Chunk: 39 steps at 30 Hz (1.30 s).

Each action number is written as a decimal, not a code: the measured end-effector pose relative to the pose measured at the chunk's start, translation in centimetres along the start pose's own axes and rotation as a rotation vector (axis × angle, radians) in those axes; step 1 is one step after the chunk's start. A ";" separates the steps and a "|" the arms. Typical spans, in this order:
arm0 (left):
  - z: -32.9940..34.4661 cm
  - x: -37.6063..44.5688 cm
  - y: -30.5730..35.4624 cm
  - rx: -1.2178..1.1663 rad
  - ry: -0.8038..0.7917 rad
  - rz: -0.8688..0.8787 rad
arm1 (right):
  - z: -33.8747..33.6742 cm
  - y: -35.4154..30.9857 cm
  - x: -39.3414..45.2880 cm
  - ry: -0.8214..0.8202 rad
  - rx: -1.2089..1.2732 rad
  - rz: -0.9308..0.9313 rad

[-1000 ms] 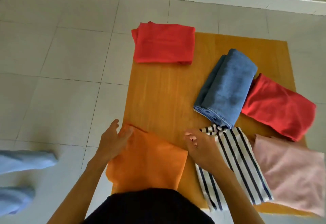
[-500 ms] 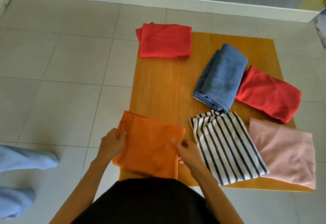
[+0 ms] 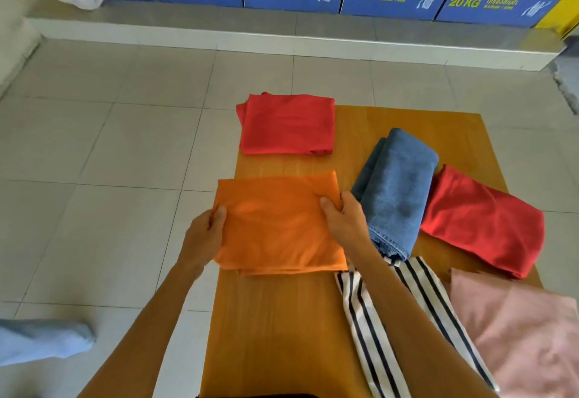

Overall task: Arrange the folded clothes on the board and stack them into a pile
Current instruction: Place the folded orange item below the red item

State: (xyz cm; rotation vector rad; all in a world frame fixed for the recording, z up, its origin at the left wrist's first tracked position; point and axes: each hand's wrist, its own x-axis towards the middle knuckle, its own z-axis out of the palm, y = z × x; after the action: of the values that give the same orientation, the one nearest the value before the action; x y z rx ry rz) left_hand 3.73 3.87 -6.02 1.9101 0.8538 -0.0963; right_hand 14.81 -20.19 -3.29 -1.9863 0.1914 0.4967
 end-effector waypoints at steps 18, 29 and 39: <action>3.6 11.5 3.3 0.388 0.101 -0.071 | 1.3 -1.2 11.0 0.100 -0.066 0.113; 2.5 2.0 4.9 0.339 0.118 0.038 | -1.5 1.1 -3.3 0.306 0.086 -0.119; 14.2 -8.0 7.3 0.274 -0.524 0.329 | -6.7 10.7 -14.8 0.628 0.063 0.127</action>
State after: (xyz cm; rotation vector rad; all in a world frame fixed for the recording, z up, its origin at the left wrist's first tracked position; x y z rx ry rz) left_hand 6.27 -13.73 -4.16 2.1121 0.1760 -0.5097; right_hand -0.54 -32.16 -3.23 -2.0210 0.7162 -0.0715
